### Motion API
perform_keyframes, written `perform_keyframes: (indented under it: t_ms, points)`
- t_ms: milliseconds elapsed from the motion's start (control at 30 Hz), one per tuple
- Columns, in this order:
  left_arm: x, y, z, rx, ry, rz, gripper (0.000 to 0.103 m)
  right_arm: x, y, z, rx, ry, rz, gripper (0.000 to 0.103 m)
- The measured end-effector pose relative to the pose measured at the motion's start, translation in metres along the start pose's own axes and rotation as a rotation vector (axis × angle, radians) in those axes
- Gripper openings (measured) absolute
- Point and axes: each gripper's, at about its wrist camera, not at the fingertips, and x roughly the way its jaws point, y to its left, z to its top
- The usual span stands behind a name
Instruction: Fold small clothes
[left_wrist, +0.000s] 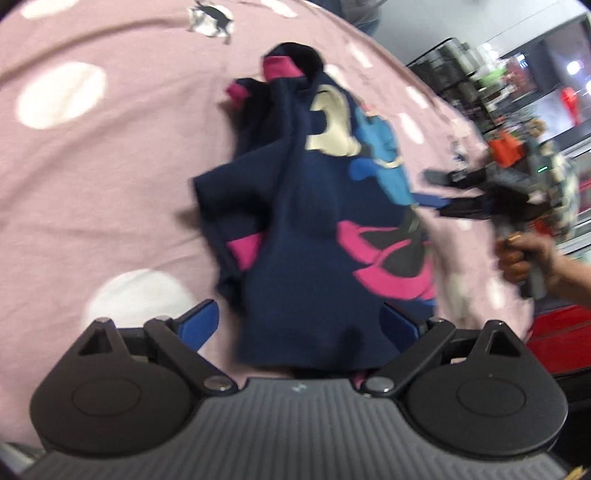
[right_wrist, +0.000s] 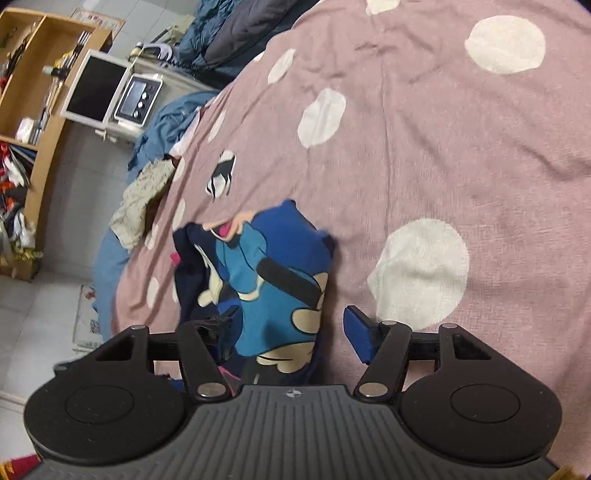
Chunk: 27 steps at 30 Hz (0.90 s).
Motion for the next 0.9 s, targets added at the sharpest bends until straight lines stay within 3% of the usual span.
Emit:
perform_keyframes:
  t_ms: [167,233,300,333,367,533,633,733,800,833,900]
  points:
    - [0.014,0.003,0.007,0.03,0.006,-0.045,0.095,0.023,-0.003,-0.001,-0.008,0.042,0.039,0.096]
    - [0.013,0.012,0.009,-0.034,-0.018,-0.088,0.093,0.028,-0.003,-0.001,-0.007,0.037,0.057,0.096]
    - [0.008,0.017,0.013,-0.076,-0.02,-0.079,0.08,0.032,-0.003,0.001,0.003,0.047,0.079,0.093]
    - [0.005,0.018,0.014,-0.076,-0.017,-0.052,0.069,0.033,-0.001,0.002,-0.004,0.049,0.07,0.092]
    - [0.001,0.018,0.013,-0.071,-0.012,-0.036,0.067,0.033,0.0,0.004,-0.009,0.051,0.068,0.092]
    - [-0.011,0.026,0.007,-0.075,-0.037,-0.012,0.067,0.029,-0.006,0.004,-0.012,0.066,0.068,0.083]
    - [-0.014,0.029,0.007,-0.06,-0.063,0.011,0.067,0.028,-0.005,0.004,0.0,0.061,0.061,0.083]
    - [0.0,0.027,0.013,-0.056,-0.08,-0.025,0.082,0.033,-0.003,0.0,0.007,0.048,0.065,0.085]
    - [0.007,0.018,0.022,-0.041,-0.065,-0.018,0.082,0.038,-0.002,0.0,0.013,0.04,0.073,0.085]
    - [0.01,0.015,0.025,-0.04,-0.061,-0.028,0.079,0.04,-0.001,0.001,0.021,0.033,0.077,0.085]
    - [0.019,0.011,0.031,-0.032,-0.029,-0.051,0.058,0.043,0.0,0.001,0.033,0.023,0.087,0.083]
